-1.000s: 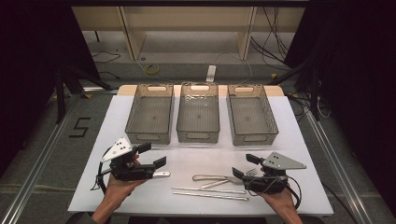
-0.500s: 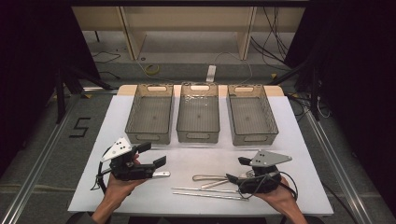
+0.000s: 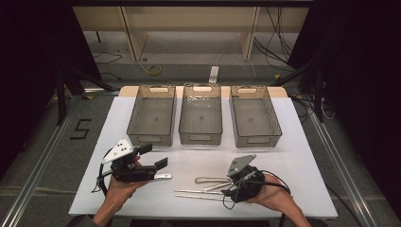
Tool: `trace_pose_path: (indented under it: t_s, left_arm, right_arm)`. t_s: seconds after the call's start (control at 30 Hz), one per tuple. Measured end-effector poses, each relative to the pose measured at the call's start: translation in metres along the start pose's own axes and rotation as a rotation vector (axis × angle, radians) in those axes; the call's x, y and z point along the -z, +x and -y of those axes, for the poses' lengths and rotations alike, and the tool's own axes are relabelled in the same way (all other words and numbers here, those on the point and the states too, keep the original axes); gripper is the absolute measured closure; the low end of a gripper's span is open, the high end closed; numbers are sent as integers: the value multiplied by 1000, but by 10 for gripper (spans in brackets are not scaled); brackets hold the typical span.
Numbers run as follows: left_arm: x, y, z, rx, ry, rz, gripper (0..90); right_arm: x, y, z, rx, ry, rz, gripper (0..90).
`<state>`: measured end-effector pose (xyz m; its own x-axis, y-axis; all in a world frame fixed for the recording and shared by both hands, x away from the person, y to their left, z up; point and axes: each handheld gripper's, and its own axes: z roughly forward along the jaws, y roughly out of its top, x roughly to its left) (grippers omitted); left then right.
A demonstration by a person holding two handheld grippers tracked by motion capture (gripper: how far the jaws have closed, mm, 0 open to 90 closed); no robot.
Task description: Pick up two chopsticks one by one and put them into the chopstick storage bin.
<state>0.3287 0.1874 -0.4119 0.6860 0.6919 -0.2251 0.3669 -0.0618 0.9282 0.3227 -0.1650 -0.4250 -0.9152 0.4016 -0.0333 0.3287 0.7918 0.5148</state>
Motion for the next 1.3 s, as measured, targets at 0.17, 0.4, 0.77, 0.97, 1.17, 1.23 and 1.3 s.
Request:
trace_pose_path:
  t_s: [0.17,0.4,0.77,0.97,1.17,1.23,1.3]
  left_arm:
    - [0,0,0,-3,1,1,161]
    - [0,-1,0,-7,3,1,161]
    - [-1,-1,0,-18,11,0,161]
    - [-1,-1,0,-18,11,0,161]
    - [-1,-1,0,-17,11,-1,161]
    - [-1,-1,0,-19,12,-1,161]
    - [-1,-1,0,-19,13,-1,161]
  right_arm:
    - [-10,2,-4,29,81,-7,509]
    - [-22,-1,-7,87,171,-31,599]
    - [-31,-9,-1,93,280,-48,714]
    - [-35,-8,-3,104,321,-65,762]
    - [-39,-8,-5,135,350,-64,800]
    - [-39,-8,-6,155,364,-65,807]
    - [-40,-7,-7,177,373,-65,815]
